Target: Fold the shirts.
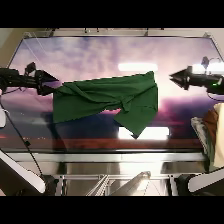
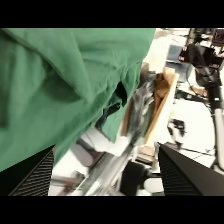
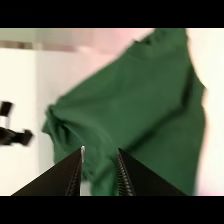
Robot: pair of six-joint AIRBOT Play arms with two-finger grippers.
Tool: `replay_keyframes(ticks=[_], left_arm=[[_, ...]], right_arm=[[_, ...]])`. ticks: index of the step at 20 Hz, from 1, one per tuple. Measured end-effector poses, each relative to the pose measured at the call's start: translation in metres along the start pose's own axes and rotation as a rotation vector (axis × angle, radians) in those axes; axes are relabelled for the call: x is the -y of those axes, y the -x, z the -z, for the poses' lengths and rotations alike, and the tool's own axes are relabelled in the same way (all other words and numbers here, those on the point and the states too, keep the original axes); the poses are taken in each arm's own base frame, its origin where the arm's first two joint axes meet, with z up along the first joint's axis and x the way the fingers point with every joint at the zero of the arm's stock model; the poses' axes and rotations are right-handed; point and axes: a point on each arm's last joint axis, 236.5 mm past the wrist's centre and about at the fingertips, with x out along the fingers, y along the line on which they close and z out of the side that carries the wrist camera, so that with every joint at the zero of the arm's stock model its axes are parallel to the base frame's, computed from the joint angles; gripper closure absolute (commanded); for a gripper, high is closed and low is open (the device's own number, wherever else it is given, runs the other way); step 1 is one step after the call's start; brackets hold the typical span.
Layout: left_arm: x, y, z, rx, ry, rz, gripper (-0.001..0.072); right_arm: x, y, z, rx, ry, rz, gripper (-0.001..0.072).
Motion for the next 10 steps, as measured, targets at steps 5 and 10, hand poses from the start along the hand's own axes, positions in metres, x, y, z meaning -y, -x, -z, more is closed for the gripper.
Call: replay_keyframes(ticks=[5,10], left_arm=[[0.017,0.029,0.032,0.020,-0.039,-0.193,0.0003],[-0.005,0.033,0.086,-0.002,0.036,-0.354,0.0004]], right_arm=[[0.073,0.021,0.080,-0.210,-0.055,0.293,0.0209],[0.084,-0.012,0.120,-0.312,-0.026,0.335,0.0211]])
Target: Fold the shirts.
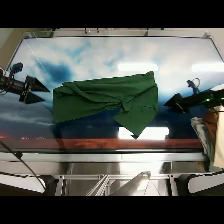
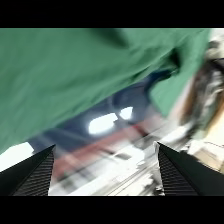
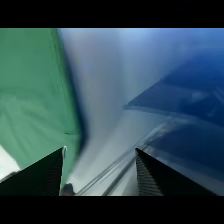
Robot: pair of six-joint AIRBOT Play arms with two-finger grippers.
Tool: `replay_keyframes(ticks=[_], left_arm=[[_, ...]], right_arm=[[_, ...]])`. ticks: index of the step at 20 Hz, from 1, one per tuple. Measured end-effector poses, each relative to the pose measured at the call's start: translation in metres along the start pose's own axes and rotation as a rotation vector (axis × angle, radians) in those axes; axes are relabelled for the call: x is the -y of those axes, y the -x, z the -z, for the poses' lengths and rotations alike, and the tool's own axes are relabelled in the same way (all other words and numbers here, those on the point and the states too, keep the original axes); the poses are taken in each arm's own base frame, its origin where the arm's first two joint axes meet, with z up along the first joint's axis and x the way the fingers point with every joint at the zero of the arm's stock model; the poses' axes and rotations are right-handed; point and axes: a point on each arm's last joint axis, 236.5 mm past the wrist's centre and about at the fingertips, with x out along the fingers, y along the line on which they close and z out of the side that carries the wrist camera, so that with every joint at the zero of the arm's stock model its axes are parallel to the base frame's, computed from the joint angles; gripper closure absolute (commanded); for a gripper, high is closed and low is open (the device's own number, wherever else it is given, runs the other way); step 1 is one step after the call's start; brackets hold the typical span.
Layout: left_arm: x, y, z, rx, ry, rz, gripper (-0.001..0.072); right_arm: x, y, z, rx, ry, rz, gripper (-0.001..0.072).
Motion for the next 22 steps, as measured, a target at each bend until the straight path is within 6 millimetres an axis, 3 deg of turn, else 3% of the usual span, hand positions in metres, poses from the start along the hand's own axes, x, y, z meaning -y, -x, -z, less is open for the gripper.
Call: replay_keyframes(ticks=[3,4,5,8,9,11,18,22], left_arm=[[-0.017,-0.009,0.029,-0.024,0.018,-0.071,0.0003],[-0.022,-0.012,0.037,-0.033,0.026,-0.088,0.0004],[-0.027,-0.016,0.044,-0.037,0.032,-0.103,0.0003],[-0.042,-0.031,0.067,-0.083,0.066,-0.124,0.0020],[-0.046,-0.036,0.072,-0.095,0.074,-0.124,0.0021],[-0.054,-0.045,0.076,-0.102,0.081,-0.126,0.0020],[-0.096,-0.071,0.051,0.059,0.115,-0.210,0.0021],[-0.104,-0.079,0.029,0.154,0.145,-0.199,0.0023]], right_arm=[[-0.018,-0.027,0.000,-0.007,0.031,-0.011,0.0213],[-0.023,-0.036,-0.001,-0.006,0.038,-0.014,0.0233],[-0.026,-0.043,-0.002,-0.005,0.044,-0.015,0.0310],[-0.037,-0.062,-0.004,-0.003,0.038,-0.049,0.0365],[-0.040,-0.066,-0.005,0.000,0.034,-0.060,0.0546],[-0.041,-0.071,-0.007,0.007,0.031,-0.069,0.0687],[-0.051,-0.073,-0.007,0.008,0.048,-0.104,0.0687],[-0.054,-0.071,-0.006,0.007,0.063,-0.110,0.0687]])
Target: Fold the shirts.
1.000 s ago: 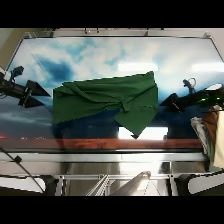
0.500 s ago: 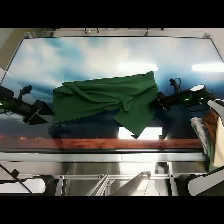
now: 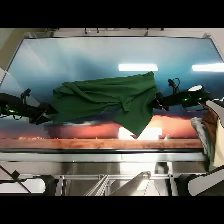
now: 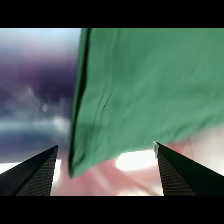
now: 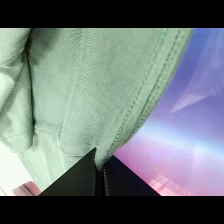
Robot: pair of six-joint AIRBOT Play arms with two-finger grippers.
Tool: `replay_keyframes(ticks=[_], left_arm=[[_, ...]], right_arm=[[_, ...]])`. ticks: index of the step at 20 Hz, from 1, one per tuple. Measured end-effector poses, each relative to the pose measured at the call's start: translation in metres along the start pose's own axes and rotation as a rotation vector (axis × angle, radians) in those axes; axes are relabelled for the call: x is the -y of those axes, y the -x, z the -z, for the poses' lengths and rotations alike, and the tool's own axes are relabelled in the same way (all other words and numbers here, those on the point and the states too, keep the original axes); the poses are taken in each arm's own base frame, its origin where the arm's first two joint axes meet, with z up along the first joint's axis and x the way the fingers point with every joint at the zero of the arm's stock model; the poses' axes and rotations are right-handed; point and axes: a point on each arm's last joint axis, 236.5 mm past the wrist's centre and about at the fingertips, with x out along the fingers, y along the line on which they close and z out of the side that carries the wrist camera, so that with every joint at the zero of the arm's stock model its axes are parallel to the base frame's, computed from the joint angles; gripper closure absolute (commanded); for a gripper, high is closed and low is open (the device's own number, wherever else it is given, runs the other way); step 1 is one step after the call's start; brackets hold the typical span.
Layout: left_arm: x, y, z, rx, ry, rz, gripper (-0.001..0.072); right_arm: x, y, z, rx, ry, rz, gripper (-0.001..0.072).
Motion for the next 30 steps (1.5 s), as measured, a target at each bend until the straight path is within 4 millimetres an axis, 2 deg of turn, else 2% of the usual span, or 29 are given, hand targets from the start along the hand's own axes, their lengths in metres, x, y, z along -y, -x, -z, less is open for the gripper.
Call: replay_keyframes(ticks=[1,2,4,5,8,9,12,13,15,17,19,21,22,23,24,25,27,28,30], left_arm=[[0.002,-0.004,-0.003,0.000,0.009,0.021,0.0023],[0.006,-0.009,-0.006,-0.010,0.014,0.055,0.0059],[0.018,-0.021,-0.003,-0.065,0.023,0.140,0.0486],[0.021,-0.027,0.003,-0.109,0.026,0.176,0.0625],[0.030,-0.035,0.015,-0.204,0.019,0.261,0.0689],[0.032,-0.035,0.018,-0.222,0.011,0.278,0.0688],[0.044,-0.029,0.020,-0.229,-0.019,0.330,0.0688],[0.056,-0.020,0.019,-0.219,-0.040,0.369,0.0688],[0.093,0.012,0.015,-0.169,-0.121,0.475,0.0688],[0.144,0.068,0.016,-0.094,-0.257,0.605,0.0688],[0.204,0.145,0.028,0.033,-0.464,0.712,0.0687],[0.264,0.236,0.062,0.233,-0.747,0.730,0.0686],[0.286,0.275,0.082,0.344,-0.872,0.698,0.0686],[0.305,0.313,0.101,0.465,-0.983,0.649,0.0686],[0.323,0.352,0.122,0.612,-1.079,0.584,0.0686],[0.336,0.384,0.139,0.744,-1.139,0.517,0.0686],[0.353,0.428,0.165,0.941,-1.183,0.395,0.0686],[0.358,0.438,0.172,0.989,-1.186,0.364,0.0686],[0.363,0.448,0.174,1.028,-1.171,0.361,0.0686]], right_arm=[[0.000,0.000,0.000,0.000,0.001,0.000,0.0687],[-0.001,0.000,0.000,0.001,0.000,-0.004,0.0687],[-0.003,0.001,0.000,0.000,0.001,-0.012,0.0687],[-0.004,0.001,0.000,0.000,0.000,-0.013,0.0687],[-0.005,0.001,0.001,-0.005,0.000,-0.018,0.0687],[-0.005,0.001,0.002,-0.010,-0.001,-0.021,0.0688],[-0.015,0.005,0.010,-0.040,0.012,-0.049,0.0689],[-0.023,0.009,0.012,-0.046,0.032,-0.069,0.0690],[-0.055,0.030,0.015,-0.037,0.104,-0.131,0.0689],[-0.105,0.073,0.014,0.027,0.217,-0.214,0.0689],[-0.173,0.141,0.016,0.164,0.383,-0.299,0.0688],[-0.241,0.221,0.031,0.361,0.582,-0.340,0.0688],[-0.277,0.267,0.046,0.494,0.702,-0.341,0.0688],[-0.305,0.307,0.062,0.619,0.801,-0.315,0.0689],[-0.329,0.346,0.079,0.768,0.890,-0.249,0.0689],[-0.349,0.377,0.096,0.896,0.960,-0.178,0.0689],[-0.386,0.415,0.129,1.082,1.074,-0.050,0.0689],[-0.400,0.423,0.142,1.133,1.114,-0.016,0.0689],[-0.418,0.435,0.154,1.207,1.145,0.021,0.0690]])
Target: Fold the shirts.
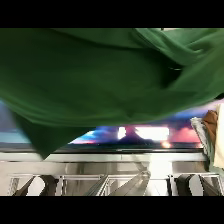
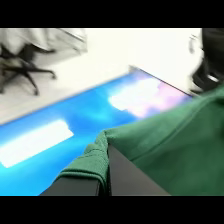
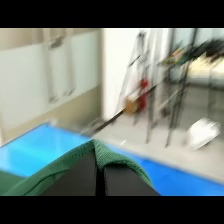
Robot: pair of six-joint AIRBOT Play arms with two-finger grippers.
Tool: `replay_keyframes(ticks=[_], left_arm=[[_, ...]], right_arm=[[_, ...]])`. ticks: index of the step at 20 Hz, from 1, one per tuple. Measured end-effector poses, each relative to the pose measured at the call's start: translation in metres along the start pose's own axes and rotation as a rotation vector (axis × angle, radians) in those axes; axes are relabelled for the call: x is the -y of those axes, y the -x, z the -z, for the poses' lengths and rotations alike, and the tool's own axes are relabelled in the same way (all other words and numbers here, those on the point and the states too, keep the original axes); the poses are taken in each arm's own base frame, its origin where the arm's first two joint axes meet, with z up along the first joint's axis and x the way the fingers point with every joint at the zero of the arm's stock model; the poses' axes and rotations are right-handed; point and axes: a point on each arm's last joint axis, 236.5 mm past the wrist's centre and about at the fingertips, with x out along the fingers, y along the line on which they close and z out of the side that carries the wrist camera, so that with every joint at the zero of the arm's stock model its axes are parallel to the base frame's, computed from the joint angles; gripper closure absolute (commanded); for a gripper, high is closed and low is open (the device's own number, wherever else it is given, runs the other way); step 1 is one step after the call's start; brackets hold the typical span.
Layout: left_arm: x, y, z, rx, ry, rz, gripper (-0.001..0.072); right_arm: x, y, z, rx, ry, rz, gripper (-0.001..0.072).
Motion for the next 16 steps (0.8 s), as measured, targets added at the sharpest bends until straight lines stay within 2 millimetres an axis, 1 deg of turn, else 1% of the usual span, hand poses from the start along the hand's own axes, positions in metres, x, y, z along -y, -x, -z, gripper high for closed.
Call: replay_keyframes(ticks=[2,3,7,8,11,13,14,16], left_arm=[[-0.004,-0.005,0.001,0.000,0.043,0.036,0.0686],[-0.008,-0.009,0.004,-0.011,0.070,0.061,0.0685],[-0.032,-0.023,0.024,-0.067,0.173,0.136,0.0682],[-0.041,-0.026,0.027,-0.072,0.196,0.142,0.0682],[-0.074,-0.036,0.044,-0.103,0.275,0.146,0.0683],[-0.096,-0.042,0.060,-0.133,0.345,0.151,0.0682],[-0.103,-0.045,0.067,-0.149,0.375,0.160,0.0683],[-0.107,-0.050,0.080,-0.180,0.423,0.192,0.0683]], right_arm=[[-0.001,0.001,-0.011,0.028,0.010,0.022,0.0689],[0.004,0.001,-0.015,0.042,-0.002,0.040,0.0690],[0.034,-0.003,-0.009,0.029,-0.062,0.082,0.0689],[0.042,-0.005,-0.006,0.022,-0.087,0.083,0.0689],[0.076,-0.012,0.017,-0.030,-0.184,0.084,0.0689],[0.090,-0.017,0.033,-0.070,-0.241,0.067,0.0689],[0.095,-0.018,0.041,-0.091,-0.259,0.056,0.0689],[0.099,-0.019,0.056,-0.141,-0.292,0.034,0.0689]])
